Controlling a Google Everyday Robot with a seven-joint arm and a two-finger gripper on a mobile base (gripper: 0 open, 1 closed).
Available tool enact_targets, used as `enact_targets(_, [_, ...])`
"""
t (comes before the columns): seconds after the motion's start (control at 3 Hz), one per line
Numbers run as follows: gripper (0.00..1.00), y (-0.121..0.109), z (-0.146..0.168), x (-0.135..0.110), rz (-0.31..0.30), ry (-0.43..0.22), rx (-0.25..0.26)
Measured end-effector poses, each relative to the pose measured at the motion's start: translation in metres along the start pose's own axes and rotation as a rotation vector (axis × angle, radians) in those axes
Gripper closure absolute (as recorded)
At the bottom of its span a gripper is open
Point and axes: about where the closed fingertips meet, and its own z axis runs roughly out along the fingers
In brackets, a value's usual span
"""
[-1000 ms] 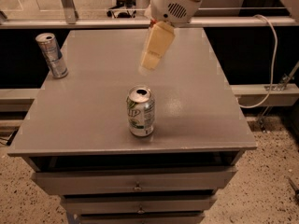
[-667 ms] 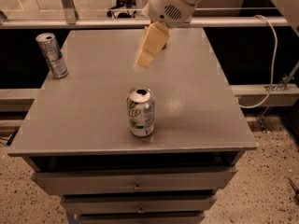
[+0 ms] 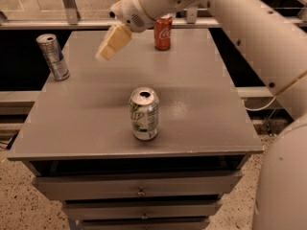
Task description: Pick redbull can
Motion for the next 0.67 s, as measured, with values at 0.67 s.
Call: enact_targets(0.67, [0.00, 0.009, 0.101, -0.033, -0.039, -0.185, -0.068])
